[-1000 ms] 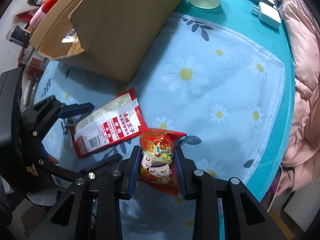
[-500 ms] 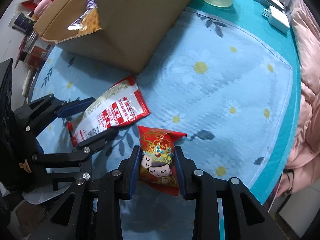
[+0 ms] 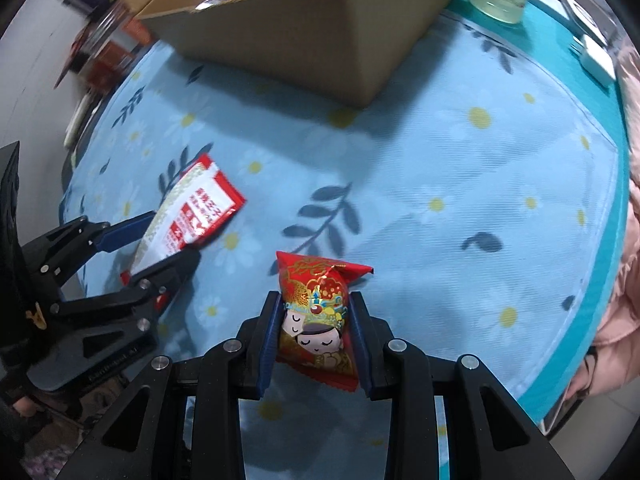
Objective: Organize snacks
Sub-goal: 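Lift the strip packet and candy packet and carry both toward the box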
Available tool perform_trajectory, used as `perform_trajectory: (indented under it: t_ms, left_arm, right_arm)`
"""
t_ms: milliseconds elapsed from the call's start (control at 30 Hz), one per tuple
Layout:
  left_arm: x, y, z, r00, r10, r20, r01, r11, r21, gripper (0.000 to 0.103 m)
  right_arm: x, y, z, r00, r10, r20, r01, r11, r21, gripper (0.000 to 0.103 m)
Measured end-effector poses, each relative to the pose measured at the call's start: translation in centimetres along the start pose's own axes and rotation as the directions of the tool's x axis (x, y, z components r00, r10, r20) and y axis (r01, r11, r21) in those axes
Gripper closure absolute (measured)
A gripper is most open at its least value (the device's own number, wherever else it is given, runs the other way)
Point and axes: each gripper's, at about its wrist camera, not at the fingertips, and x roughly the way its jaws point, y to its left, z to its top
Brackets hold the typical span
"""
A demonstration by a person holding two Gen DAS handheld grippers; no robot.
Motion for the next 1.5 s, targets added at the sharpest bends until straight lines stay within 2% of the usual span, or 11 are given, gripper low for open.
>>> perform_trajectory:
  t_ms: [200, 267, 400, 500, 600, 900, 933, 1000, 1067, 1200, 1500]
  left_arm:
    - [-0.4, 2.1, -2.1, 1.000, 0.003, 0.012, -0.001, 0.991, -0.136, 0.054]
    - [-0.4, 2.1, -2.3, 1.000, -0.005, 0.025, 0.008, 0.990, -0.138, 0.051]
    - [-0.4, 1.8, -2.9, 0.999, -0.018, 0.033, 0.021, 0.995, -0.093, 0.030]
    - [0.0, 0.9, -2.9, 0.999, 0.027, 0.027, -0.025, 0.998, -0.064, 0.028]
    - [0.0, 0.5, -2.7, 0.999, 0.026, 0.035, -0.023, 0.996, -0.088, 0.028]
    - [-0.6, 3.3, -3.5, 0.998, 0.044, 0.054, -0.039, 0.995, -0.096, 0.028]
    - [-0.7, 3.3, -3.5, 0.997, 0.045, 0.064, -0.039, 0.995, -0.091, 0.029]
    - [-1.0, 3.0, -3.5, 0.994, 0.043, 0.098, -0.037, 0.997, -0.066, 0.051]
    - [-1.2, 2.7, -3.4, 0.994, 0.045, 0.102, -0.042, 0.999, -0.034, 0.056]
    - [-1.8, 2.3, -3.1, 0.995, 0.043, 0.093, -0.041, 0.999, -0.026, 0.058]
    - [-3.0, 4.0, -1.8, 0.996, -0.003, 0.086, 0.007, 0.999, -0.043, 0.058]
  right_arm:
    - [0.3, 2.1, -0.5, 1.000, -0.007, 0.004, 0.008, 0.998, -0.064, 0.071]
    - [0.4, 2.7, -0.6, 1.000, -0.015, 0.006, 0.015, 0.997, -0.082, 0.071]
    - [0.7, 3.6, -0.9, 0.999, -0.040, 0.016, 0.041, 0.992, -0.121, 0.071]
    - [0.8, 3.9, -0.9, 0.998, -0.054, 0.021, 0.057, 0.989, -0.139, 0.070]
    - [1.1, 4.2, -0.9, 0.998, -0.065, 0.014, 0.067, 0.987, -0.147, 0.069]
    - [1.5, 4.5, -0.8, 0.997, -0.077, 0.003, 0.077, 0.983, -0.164, 0.068]
    - [1.6, 4.5, -0.8, 0.997, -0.078, 0.002, 0.077, 0.983, -0.165, 0.068]
    - [1.8, 4.7, -0.7, 0.997, -0.078, 0.004, 0.077, 0.983, -0.164, 0.068]
    - [1.8, 4.7, -0.8, 0.997, -0.079, 0.008, 0.079, 0.983, -0.167, 0.068]
    - [1.7, 4.9, -1.1, 0.995, -0.094, 0.020, 0.096, 0.977, -0.190, 0.071]
    - [1.3, 5.2, -1.8, 1.000, -0.012, 0.011, 0.014, 0.988, -0.151, 0.073]
